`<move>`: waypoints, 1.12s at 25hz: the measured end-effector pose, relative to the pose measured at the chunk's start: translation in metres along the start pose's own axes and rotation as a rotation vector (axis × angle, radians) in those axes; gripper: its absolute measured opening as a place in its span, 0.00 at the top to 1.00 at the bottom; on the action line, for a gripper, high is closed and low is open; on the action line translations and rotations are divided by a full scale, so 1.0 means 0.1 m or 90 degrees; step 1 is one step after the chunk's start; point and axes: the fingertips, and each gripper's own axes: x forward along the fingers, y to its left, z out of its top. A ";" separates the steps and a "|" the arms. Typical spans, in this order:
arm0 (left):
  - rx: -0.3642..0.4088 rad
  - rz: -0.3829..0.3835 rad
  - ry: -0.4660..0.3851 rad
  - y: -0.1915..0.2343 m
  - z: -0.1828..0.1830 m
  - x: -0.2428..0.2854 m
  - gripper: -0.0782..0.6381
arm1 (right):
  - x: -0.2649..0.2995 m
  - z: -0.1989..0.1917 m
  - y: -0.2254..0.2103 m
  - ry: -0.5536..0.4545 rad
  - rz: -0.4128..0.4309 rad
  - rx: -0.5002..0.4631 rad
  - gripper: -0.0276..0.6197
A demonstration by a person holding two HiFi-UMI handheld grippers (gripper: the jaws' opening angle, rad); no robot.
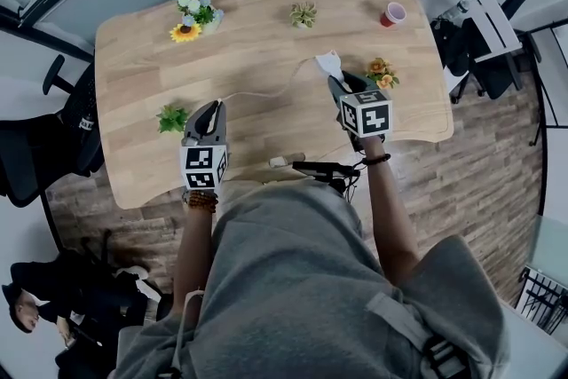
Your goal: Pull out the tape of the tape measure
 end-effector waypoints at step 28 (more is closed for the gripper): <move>-0.033 -0.050 0.105 0.02 -0.78 0.69 0.84 | 0.83 -0.44 -0.05 0.053 0.005 -0.010 0.76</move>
